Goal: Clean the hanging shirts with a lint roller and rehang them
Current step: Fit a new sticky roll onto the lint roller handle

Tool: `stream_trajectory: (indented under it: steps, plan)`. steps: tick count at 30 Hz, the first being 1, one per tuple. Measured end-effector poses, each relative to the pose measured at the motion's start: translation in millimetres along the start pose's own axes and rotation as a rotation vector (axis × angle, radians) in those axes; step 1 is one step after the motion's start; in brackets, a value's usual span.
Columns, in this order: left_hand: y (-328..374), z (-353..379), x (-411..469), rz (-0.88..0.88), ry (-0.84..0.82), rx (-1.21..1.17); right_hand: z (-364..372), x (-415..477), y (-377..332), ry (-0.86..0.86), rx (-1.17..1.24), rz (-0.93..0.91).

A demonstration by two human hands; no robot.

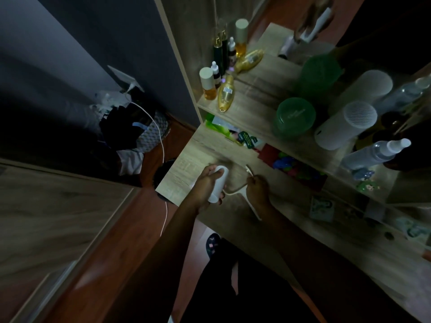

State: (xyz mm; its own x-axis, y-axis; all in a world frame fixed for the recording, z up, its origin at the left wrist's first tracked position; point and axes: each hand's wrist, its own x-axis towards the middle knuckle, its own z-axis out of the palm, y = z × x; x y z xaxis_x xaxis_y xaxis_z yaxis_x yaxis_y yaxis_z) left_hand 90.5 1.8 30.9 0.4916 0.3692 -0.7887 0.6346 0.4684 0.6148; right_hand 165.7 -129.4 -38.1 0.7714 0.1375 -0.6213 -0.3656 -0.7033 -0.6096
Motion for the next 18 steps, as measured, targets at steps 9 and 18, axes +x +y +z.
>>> stream_trajectory:
  steps: [9, 18]
  plan:
    - [-1.5, 4.4, 0.6, 0.003, -0.013, -0.01, -6.0, -2.5, -6.3, -0.008, -0.145, -0.082]
    - [-2.1, 2.3, -2.4, -0.028, -0.068, -0.027, -10.6, -2.5, -4.5, -0.007, -0.089, -0.184]
